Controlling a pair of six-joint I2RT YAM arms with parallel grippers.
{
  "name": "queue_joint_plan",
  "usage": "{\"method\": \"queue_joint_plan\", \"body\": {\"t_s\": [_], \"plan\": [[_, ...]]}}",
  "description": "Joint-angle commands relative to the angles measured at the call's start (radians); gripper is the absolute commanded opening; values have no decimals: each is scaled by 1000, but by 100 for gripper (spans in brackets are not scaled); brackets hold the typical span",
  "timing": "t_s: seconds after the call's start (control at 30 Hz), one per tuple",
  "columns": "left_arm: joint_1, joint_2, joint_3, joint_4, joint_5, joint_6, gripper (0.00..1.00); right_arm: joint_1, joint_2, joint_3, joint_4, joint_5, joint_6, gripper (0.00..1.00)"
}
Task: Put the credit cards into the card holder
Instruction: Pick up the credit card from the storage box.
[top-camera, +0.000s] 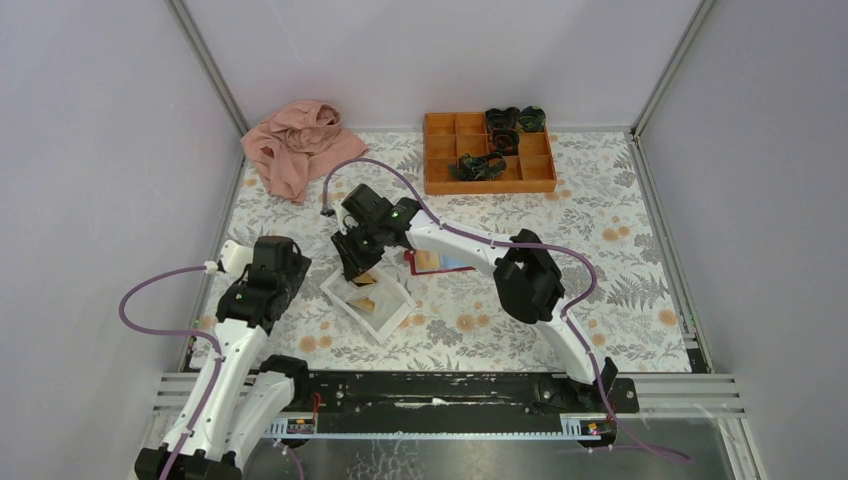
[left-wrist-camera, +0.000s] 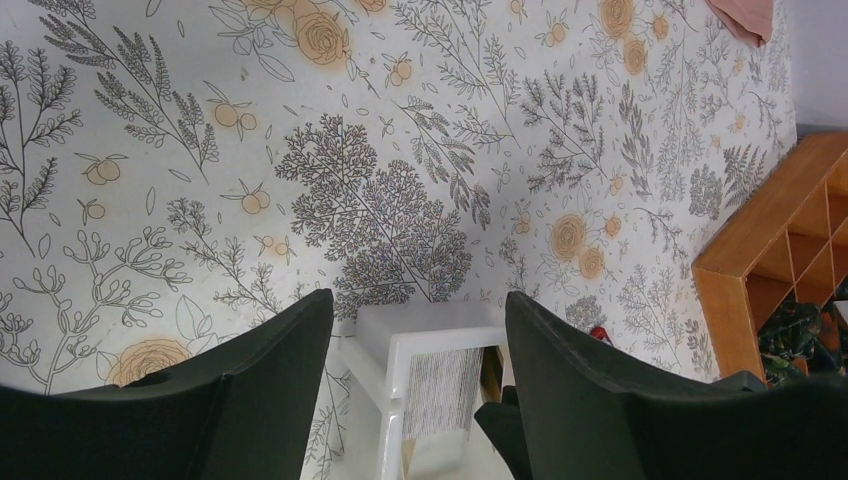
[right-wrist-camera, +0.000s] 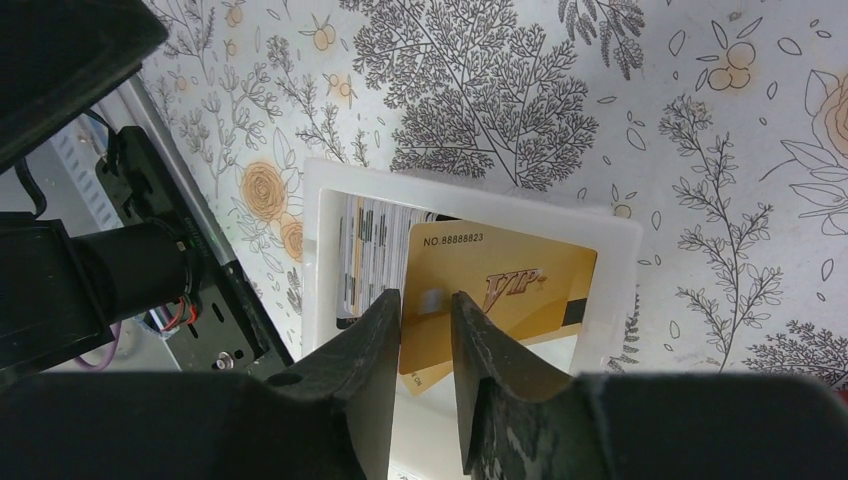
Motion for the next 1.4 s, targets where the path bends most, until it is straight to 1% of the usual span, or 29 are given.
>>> {"method": "queue_joint_plan", "body": {"t_s": [0.0,0.13,0.27,0.37,0.47,0.53,0.63,0.77,0.83,0.97,1.07,1.13,1.27,1.37], "plan": [[13,6,-2,50,5,23,71,1,-24,54,-23,-40,14,32],[16,8,-4,55,5,28,71,1,-20,55,-29,-37,14,30],[21,11,-4,61,9,33,71,1,-25,65,-53,11,2,27],[24,14,-4,66,11,33,71,4,-41,66,-74,96,-23,25],[25,14,-8,73,16,30,70,15,-53,75,-99,221,-58,23],[27,16,-12,78,21,26,70,23,-46,93,-126,295,-82,19],[27,19,-15,88,33,25,70,28,-32,107,-154,372,-105,12],[27,21,-16,95,40,34,69,29,-45,84,-141,404,-115,0],[27,16,-18,110,53,48,68,30,-59,74,-132,412,-117,0],[27,21,7,187,128,150,59,29,-112,64,-115,429,-116,0],[27,40,55,208,162,207,56,28,-161,62,-109,445,-113,0],[27,46,76,232,199,238,54,28,-193,62,-110,463,-108,0],[19,81,99,286,285,276,43,25,-257,48,-111,513,-99,0],[-17,110,115,327,325,301,39,14,-301,32,-116,546,-89,0]]}}
